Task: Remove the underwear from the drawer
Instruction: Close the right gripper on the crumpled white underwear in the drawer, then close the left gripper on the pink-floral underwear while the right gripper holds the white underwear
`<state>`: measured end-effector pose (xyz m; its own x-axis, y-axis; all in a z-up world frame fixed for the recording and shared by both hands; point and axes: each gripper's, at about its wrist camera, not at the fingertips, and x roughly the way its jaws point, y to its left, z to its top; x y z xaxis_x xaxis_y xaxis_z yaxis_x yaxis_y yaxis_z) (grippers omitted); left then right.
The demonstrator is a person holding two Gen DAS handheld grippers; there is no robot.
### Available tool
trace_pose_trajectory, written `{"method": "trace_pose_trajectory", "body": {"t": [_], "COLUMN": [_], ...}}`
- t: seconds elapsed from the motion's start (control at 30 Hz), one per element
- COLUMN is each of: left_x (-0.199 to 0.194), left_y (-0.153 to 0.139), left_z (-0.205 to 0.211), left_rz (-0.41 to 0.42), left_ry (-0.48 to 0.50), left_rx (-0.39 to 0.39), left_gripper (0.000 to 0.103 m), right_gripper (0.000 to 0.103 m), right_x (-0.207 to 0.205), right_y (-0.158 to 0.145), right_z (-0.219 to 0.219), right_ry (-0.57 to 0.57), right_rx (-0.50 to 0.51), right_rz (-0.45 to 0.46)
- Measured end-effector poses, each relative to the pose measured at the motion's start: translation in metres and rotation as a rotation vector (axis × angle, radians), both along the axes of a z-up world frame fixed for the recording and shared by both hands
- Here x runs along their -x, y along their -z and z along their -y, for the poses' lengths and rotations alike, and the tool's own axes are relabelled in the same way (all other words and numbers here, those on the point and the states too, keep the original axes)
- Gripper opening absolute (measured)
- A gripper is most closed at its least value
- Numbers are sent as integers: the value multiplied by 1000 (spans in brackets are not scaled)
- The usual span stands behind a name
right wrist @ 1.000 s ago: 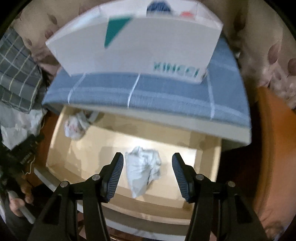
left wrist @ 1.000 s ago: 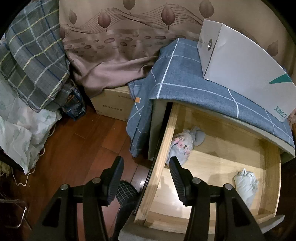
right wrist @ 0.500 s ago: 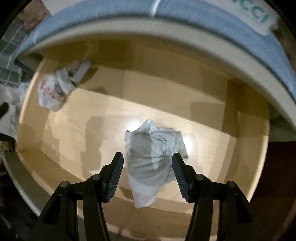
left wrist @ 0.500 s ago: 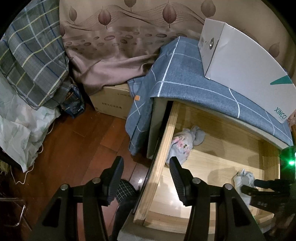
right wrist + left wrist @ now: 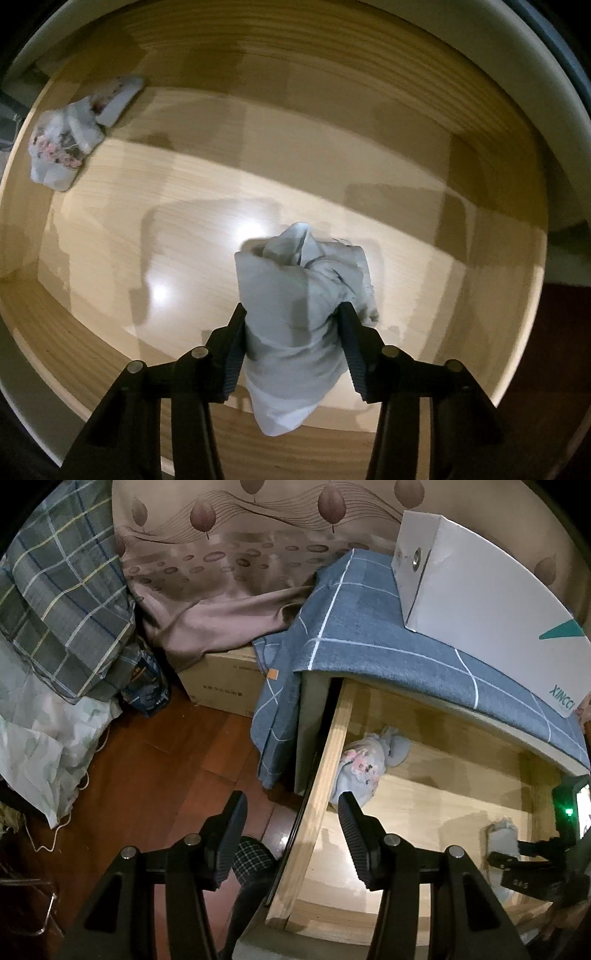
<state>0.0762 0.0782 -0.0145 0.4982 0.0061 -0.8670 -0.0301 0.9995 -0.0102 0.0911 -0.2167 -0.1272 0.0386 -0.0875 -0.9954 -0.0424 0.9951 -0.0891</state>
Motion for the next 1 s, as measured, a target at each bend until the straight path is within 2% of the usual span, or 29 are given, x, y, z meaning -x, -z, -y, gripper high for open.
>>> {"method": "trace_pose_trajectory", "body": {"t": [0.33, 0.6, 0.8, 1.0], "left_x": [1, 0, 0, -3], "left_y": [2, 4, 9, 12], "left_z": [5, 9, 17, 24], "left_rz": [-8, -12, -30, -61], "left_ry": [14, 26, 64, 128], "left_rx": [-11, -28, -43, 18], "left_gripper": [52, 52, 52, 52], "right_gripper": [42, 42, 41, 41], "right_x": [22, 35, 15, 15], "right_y": [0, 1, 1, 1], "right_z": [46, 53, 48, 50], "right_ry": [138, 140, 135, 142], "right_rx": [-34, -28, -17, -22], "right_rz": [-29, -52, -53, -33]}}
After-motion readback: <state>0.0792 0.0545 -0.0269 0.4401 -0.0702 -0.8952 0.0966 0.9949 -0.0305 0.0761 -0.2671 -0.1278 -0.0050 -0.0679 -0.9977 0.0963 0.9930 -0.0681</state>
